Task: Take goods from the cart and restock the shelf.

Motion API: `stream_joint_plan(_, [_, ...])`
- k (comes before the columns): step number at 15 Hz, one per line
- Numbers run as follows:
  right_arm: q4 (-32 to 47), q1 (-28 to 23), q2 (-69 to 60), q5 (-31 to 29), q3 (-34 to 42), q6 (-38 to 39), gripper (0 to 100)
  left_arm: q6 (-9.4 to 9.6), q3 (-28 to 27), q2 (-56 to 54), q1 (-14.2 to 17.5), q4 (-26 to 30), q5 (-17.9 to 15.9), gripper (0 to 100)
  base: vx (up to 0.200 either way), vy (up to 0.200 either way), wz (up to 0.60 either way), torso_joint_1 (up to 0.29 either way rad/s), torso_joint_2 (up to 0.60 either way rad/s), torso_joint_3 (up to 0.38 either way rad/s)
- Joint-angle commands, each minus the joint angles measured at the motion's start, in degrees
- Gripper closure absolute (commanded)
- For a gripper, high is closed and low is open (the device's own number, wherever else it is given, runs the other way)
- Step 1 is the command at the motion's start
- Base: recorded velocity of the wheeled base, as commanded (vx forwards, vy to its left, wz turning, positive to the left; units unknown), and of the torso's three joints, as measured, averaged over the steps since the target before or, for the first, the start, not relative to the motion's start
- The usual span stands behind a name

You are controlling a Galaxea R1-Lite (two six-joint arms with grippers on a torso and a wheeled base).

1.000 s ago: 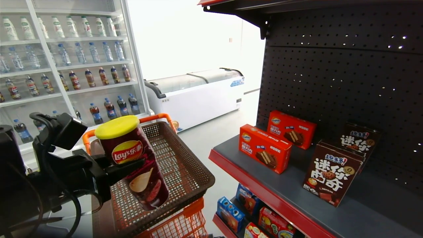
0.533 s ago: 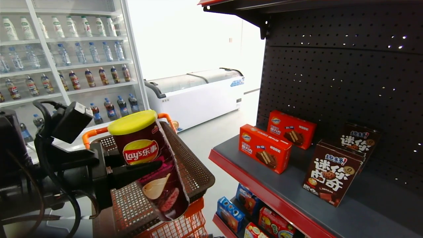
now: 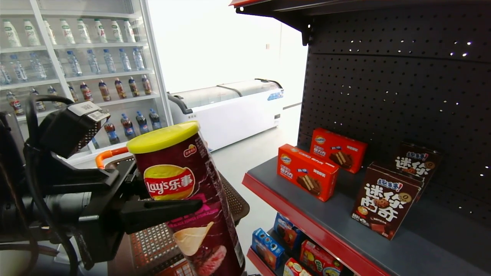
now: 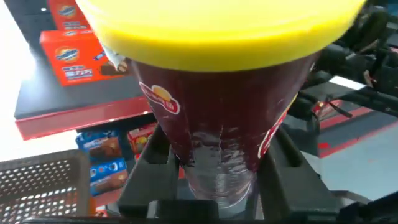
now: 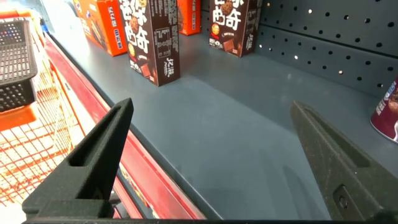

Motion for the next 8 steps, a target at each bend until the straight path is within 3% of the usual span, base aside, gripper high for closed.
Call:
stream_joint_plan(1, [0.0, 0.09, 0.0, 0.08, 0.0, 0.01, 0, -0.02, -0.1, 0.15, -1.85, 0.41, -0.33, 100, 0.0, 0.0, 0.0, 0.0, 0.0, 0.0])
stream_joint_plan(8, [0.0, 0.09, 0.0, 0.08, 0.0, -0.08, 0, 0.16, -1.42, 3.23, -5.63, 1.2, -0.24, 100, 0.0, 0.0, 0.0, 0.0, 0.0, 0.0])
